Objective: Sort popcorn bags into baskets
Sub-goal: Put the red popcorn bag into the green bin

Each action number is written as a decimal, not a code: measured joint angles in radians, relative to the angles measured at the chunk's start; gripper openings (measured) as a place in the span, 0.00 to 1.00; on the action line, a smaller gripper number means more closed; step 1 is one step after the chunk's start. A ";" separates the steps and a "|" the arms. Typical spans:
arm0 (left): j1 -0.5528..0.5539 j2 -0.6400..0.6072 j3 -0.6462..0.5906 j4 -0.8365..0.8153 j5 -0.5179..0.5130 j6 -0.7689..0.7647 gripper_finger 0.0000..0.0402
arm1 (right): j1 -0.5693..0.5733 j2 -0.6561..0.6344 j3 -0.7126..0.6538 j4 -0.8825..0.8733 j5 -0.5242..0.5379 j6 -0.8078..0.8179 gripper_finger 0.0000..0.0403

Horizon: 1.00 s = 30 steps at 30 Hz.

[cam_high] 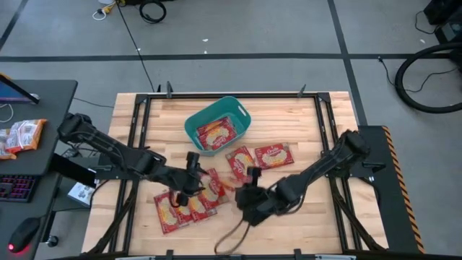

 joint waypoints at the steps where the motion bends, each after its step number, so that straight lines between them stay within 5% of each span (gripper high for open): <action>1: -0.005 -0.018 0.000 -0.001 -0.010 -0.006 0.61 | -0.011 -0.018 0.000 -0.011 0.016 0.003 0.01; 11: -0.042 -0.174 0.001 -0.038 -0.070 -0.078 0.58 | -0.170 -0.182 0.000 -0.011 0.126 -0.046 0.01; 23: -0.042 -0.194 -0.085 -0.009 -0.082 -0.102 0.58 | -0.503 -0.152 0.001 0.122 -0.137 -0.178 0.01; 30: -0.062 -0.205 -0.142 -0.007 -0.080 -0.176 0.58 | -0.621 -0.150 0.000 -0.011 -0.253 -0.073 0.01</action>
